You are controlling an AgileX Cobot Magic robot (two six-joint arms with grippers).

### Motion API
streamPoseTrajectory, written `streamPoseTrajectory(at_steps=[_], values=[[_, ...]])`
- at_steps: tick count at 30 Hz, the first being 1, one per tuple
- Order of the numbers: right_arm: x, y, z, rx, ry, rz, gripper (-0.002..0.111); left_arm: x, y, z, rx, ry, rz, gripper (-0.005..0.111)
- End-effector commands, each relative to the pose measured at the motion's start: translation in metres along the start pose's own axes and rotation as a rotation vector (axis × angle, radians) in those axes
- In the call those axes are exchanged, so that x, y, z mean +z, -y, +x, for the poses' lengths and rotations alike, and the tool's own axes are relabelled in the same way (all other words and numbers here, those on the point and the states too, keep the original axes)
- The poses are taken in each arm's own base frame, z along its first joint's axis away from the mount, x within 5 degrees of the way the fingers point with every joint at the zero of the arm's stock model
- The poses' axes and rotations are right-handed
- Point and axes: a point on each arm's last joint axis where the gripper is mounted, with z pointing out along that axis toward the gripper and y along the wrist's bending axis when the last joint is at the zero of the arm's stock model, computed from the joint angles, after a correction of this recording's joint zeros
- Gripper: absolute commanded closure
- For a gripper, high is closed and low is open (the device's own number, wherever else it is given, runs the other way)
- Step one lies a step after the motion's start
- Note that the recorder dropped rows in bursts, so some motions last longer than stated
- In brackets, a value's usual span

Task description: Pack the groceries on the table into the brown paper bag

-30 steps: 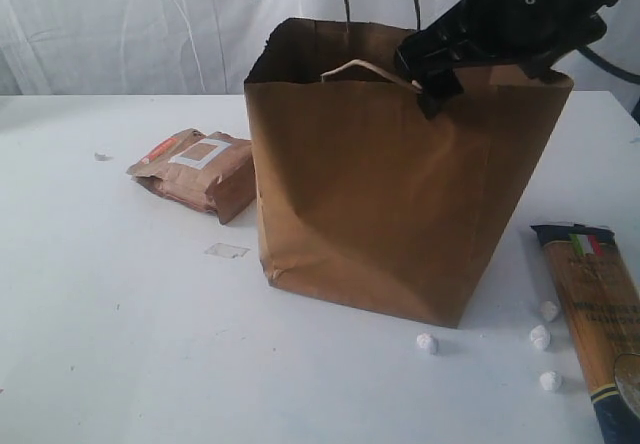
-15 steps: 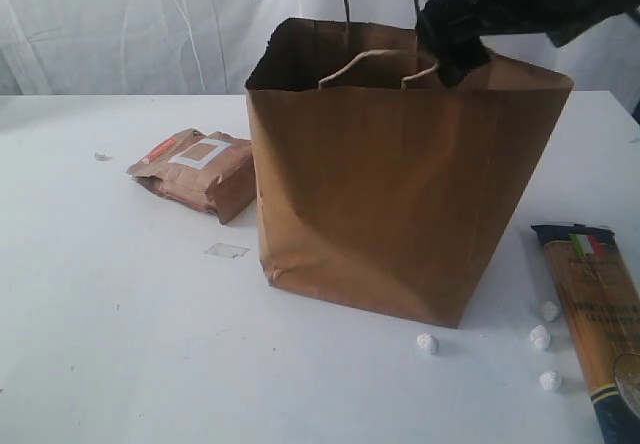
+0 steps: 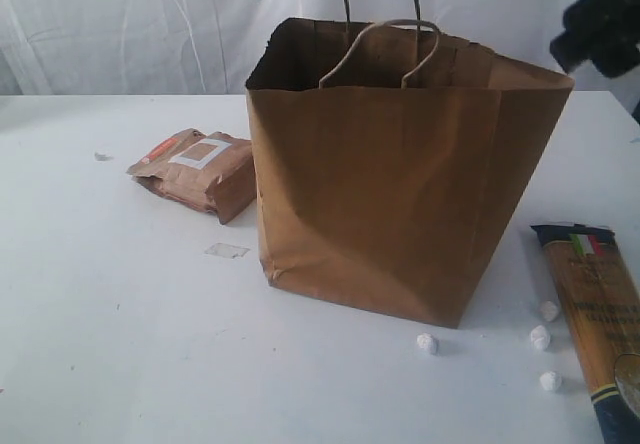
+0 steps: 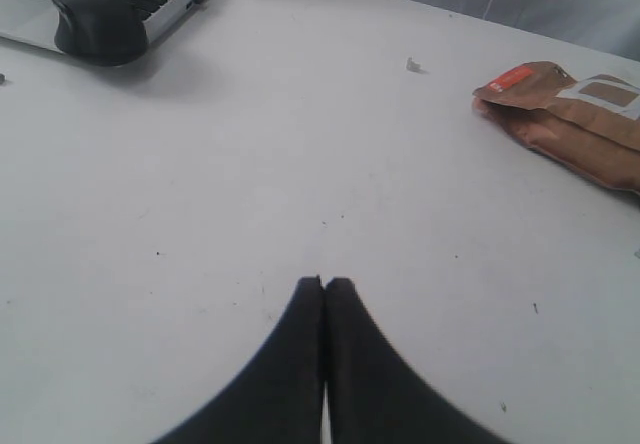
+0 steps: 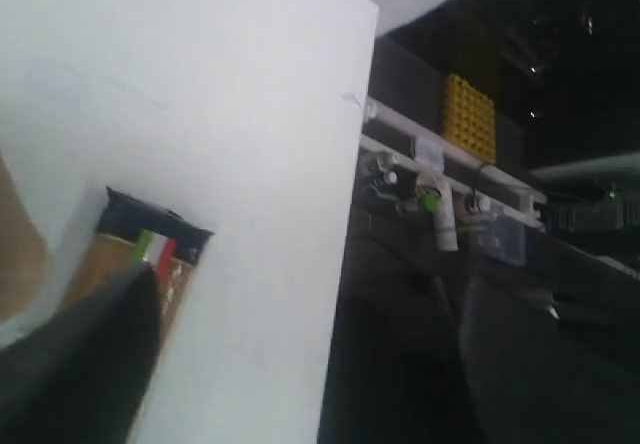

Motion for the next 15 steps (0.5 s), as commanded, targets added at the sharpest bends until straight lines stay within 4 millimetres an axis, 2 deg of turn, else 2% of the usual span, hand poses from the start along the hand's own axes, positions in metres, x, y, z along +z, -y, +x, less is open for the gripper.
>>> streamPoseTrajectory(at_steps=[1,2,3,6,9,12,15], values=[[0.026,0.015,0.017,0.046,-0.087,0.131,0.079,0.000,0.000,0.001,-0.006,0.000,0.002,0.107],[0.026,0.025,0.025,0.106,-0.105,0.135,0.106,0.000,0.000,0.001,-0.006,0.000,0.002,0.107],[0.025,0.030,0.029,0.160,-0.108,0.126,0.107,0.000,0.000,0.001,-0.006,0.000,0.002,0.107],[0.010,0.047,0.044,0.402,0.009,-0.066,0.108,0.000,0.000,0.001,-0.006,0.000,0.002,0.107],[-0.002,0.050,0.056,0.574,0.132,-0.226,0.108,0.000,0.000,0.001,-0.006,0.000,0.002,0.107],[-0.021,0.048,0.073,0.610,0.337,-0.298,0.108,0.000,0.000,0.001,-0.006,0.000,0.002,0.107],[-0.037,0.041,0.098,0.569,0.552,-0.271,0.108,0.000,0.000,0.001,-0.006,0.000,0.002,0.107]])
